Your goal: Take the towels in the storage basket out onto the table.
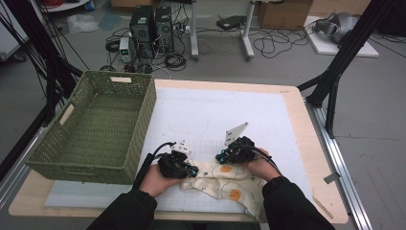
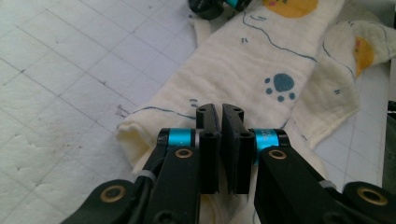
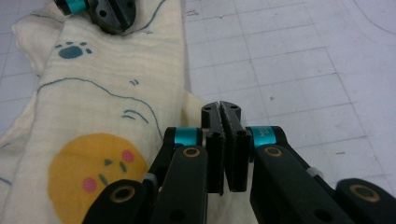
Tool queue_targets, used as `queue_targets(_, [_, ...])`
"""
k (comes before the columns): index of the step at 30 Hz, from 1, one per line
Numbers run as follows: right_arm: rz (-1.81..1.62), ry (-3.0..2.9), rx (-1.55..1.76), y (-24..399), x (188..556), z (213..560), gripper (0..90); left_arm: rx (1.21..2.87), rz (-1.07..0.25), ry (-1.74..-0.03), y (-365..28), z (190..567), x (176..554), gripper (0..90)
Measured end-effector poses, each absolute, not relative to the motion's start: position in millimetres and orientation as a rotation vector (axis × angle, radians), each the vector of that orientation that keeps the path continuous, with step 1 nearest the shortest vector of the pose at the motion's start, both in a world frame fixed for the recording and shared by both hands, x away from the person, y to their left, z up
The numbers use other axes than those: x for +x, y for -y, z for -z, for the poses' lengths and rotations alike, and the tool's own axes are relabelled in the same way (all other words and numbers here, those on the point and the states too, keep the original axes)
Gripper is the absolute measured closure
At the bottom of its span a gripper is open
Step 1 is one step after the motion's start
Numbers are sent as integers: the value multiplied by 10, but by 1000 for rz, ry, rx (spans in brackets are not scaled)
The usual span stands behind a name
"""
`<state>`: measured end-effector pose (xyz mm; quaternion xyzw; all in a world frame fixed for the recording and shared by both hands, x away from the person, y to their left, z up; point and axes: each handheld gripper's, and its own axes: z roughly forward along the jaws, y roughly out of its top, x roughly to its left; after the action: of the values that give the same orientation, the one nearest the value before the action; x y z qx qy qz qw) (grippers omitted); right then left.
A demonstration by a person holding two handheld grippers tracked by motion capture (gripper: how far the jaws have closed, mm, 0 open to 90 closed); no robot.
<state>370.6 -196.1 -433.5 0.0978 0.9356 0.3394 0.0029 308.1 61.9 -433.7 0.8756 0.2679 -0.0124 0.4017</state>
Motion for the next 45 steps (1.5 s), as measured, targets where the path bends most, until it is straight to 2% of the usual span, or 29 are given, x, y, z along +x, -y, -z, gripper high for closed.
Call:
queue_targets(11, [-1100, -2716, 343, 1925, 3915, 3834, 898, 2106, -20, -691, -796, 4200, 3064, 784])
queue_targets(15, [-1084, -2625, 479, 1987, 4045, 3839, 881, 2124, -31, -702, -778, 4232, 3091, 763])
queue_targets(16, [-1044, -2611, 504, 1997, 4059, 3861, 799, 2134, -44, -710, -757, 4248, 3093, 752])
queue_targets(21, [-1126, -2639, 560, 2138, 4028, 3915, 721, 2172, -91, -738, -724, 4306, 3125, 746])
queue_targets(25, [-1060, -2687, 535, 2157, 4004, 4002, 675, 2182, -121, -780, -720, 4353, 3179, 740])
queue_targets(28, [-1053, -2699, 524, 2057, 4046, 4077, 649, 2210, -139, -789, -701, 4387, 3185, 765])
queue_targets(31, [-998, -2756, 487, 1905, 4094, 4197, 635, 2220, -145, -796, -701, 4384, 3186, 886])
queue_targets(32, [-988, -2769, 482, 1881, 4103, 4220, 630, 2222, -141, -801, -705, 4377, 3178, 891])
queue_targets(36, [-980, -2808, 465, 1817, 4141, 4323, 644, 2235, -142, -774, -735, 4369, 3085, 896])
queue_targets(38, [-1019, -2839, 470, 1831, 4165, 4335, 719, 2221, -123, -784, -785, 4380, 3015, 897])
queue_targets(40, [-1035, -2868, 446, 1827, 4166, 4335, 852, 2211, -115, -785, -827, 4385, 2961, 898])
queue_targets(45, [-1010, -2881, 394, 1733, 4158, 4244, 871, 2219, -105, -764, -893, 4343, 2836, 898])
